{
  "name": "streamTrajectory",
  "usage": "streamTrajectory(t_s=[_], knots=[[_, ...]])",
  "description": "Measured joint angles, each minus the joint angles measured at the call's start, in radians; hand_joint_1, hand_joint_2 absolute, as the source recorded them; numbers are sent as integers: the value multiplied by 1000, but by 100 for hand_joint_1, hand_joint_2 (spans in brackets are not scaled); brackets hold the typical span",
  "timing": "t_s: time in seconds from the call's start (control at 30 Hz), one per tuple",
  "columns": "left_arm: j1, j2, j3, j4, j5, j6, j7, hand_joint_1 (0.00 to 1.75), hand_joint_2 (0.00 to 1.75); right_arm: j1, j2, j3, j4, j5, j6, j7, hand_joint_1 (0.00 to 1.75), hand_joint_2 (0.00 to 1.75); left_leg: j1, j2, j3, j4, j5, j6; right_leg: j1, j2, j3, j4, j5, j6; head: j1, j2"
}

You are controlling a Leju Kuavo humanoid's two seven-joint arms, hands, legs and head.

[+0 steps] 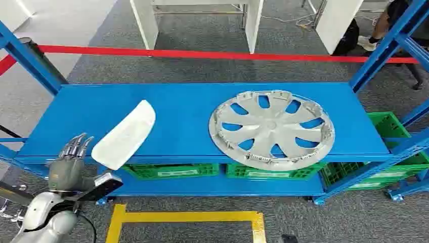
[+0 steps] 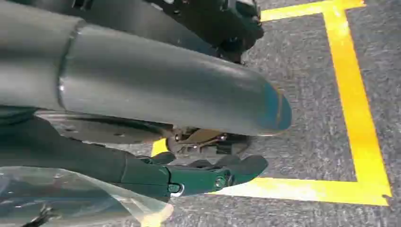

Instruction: Take the parts from the cabinet and place them on the table.

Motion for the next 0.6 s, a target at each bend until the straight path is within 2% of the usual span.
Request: streamTrajectory(t_s=[0.13,0.3,0.6], knots=[[-21,1,-13,26,0,-4,0,0,175,-23,-5,0,87,-1,-39,40,0,0,-1,0,0,0,0,0,0,0,0,0,0,0,0,0],[-41,1,-36,59,-8,-3,1,0,175,-53,-11,-2,234,-6,-32,47,0,0,-1,0,0,0,0,0,-1,0,0,0,0,0,0,0],[-55,0,-53,92,1,-3,-5,0,175,-86,-13,-3,374,-25,-34,70,0,0,-1,0,0,1,0,0,-1,0,-1,0,0,0,0,0]])
